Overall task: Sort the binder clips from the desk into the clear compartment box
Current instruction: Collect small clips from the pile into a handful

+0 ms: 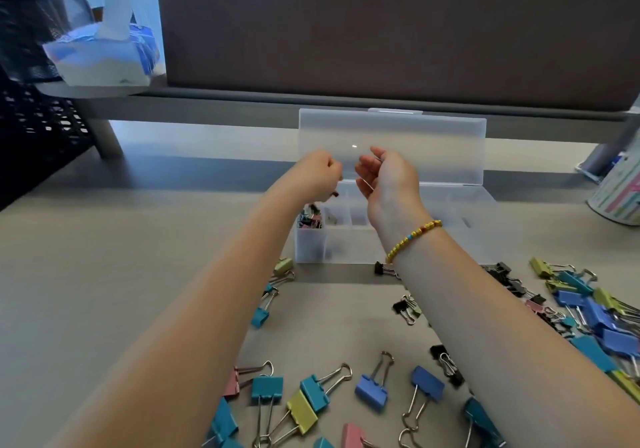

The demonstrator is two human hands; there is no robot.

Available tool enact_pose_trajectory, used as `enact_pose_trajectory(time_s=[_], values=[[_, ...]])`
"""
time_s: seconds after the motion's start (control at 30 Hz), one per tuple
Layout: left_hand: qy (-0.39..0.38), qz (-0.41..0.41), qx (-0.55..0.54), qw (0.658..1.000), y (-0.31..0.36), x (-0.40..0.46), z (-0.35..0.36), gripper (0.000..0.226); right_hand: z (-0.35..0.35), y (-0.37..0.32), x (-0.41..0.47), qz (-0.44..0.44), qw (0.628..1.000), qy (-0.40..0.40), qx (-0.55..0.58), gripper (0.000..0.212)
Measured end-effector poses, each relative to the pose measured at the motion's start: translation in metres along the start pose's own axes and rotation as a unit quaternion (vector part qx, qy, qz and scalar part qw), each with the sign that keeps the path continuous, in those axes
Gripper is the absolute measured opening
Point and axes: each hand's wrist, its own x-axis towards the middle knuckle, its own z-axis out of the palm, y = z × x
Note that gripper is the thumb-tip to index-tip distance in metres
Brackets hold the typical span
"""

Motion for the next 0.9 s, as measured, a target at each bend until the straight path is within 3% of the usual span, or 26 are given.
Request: enact_pose_trajectory(time_s=[0.3, 0.43, 0.5, 0.63, 0.7, 0.77, 0.9], values=[[0.011, 0.043, 0.272, 0.961, 0.003, 0.002, -0.003, 0.024, -0.006, -0.001, -0.006, 0.006, 0.999, -0.020, -0.040, 0.028], [-0.068, 0.048, 0.350, 0.933, 0.000, -0.006, -0.008, 0.017, -0.012, -0.004, -0.010, 0.013, 0.998, -0.020, -0.052, 0.029], [-0.055, 0.053, 0.350, 0.934, -0.003, -0.011, -0.006, 0.015, -0.019, -0.007, -0.014, 0.012, 0.998, -0.028, -0.055, 0.029], [0.107, 0.088, 0.301, 0.944, 0.001, -0.029, 0.008, 0.025, -0.045, -0.020, -0.028, -0.018, 0.996, -0.053, -0.065, 0.030], [0.137, 0.119, 0.251, 0.951, 0.006, -0.043, 0.017, 0.025, -0.062, -0.027, -0.034, -0.036, 0.994, -0.062, -0.081, 0.031], [0.113, 0.136, 0.206, 0.962, 0.011, -0.059, 0.028, 0.022, -0.080, -0.032, -0.040, -0.050, 0.989, -0.068, -0.125, 0.031], [-0.013, 0.158, 0.196, 0.968, 0.015, -0.086, 0.048, 0.024, -0.115, -0.035, -0.054, -0.072, 0.949, -0.100, -0.291, 0.025]])
